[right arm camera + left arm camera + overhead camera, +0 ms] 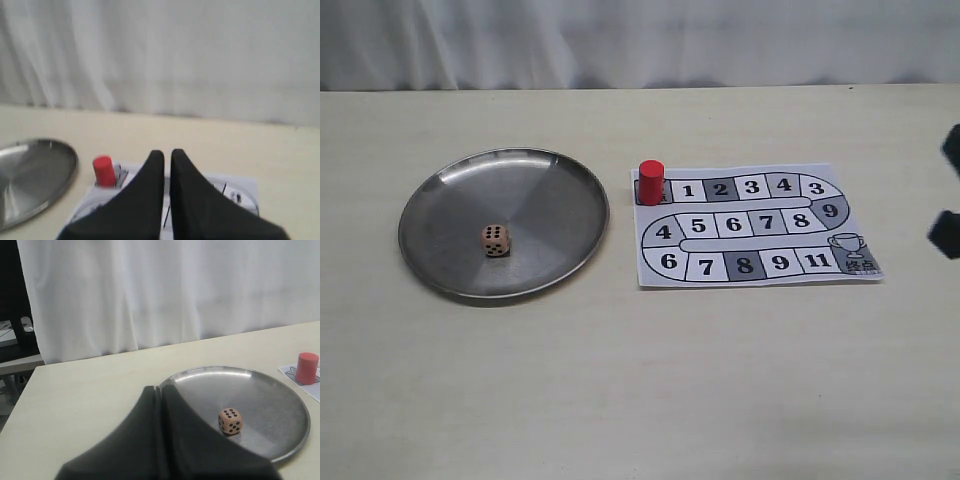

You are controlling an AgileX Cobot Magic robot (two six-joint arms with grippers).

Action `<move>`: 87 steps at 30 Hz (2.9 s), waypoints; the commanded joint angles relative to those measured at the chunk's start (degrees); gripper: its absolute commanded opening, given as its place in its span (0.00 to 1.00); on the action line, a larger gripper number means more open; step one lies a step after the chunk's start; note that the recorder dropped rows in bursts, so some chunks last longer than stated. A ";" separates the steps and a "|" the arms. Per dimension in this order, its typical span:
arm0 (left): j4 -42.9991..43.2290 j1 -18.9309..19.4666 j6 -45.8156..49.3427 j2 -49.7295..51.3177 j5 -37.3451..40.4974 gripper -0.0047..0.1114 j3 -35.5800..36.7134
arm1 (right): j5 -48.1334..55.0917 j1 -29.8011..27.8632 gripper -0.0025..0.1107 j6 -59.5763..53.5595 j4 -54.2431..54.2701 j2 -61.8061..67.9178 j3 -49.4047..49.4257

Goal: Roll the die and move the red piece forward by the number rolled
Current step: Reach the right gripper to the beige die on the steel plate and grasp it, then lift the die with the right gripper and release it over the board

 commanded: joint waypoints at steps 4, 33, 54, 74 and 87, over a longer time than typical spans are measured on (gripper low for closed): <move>-0.11 -0.48 -0.05 -0.06 -0.55 0.04 0.10 | 14.10 -0.20 0.08 10.90 -19.20 33.48 -18.40; -0.11 -0.48 -0.05 -0.06 -0.55 0.04 0.10 | 51.58 44.98 0.60 -39.87 44.13 86.81 -86.84; -0.11 -0.48 -0.05 -0.06 -0.55 0.04 0.10 | 61.88 44.76 0.06 -54.76 51.34 90.47 -99.01; -0.11 -0.48 -0.05 -0.06 -0.55 0.04 0.10 | 63.49 24.79 0.06 -50.79 48.29 71.64 -71.07; -0.11 -0.48 -0.05 -0.06 -0.55 0.04 0.10 | 57.79 24.26 0.89 -40.63 38.13 73.55 -68.03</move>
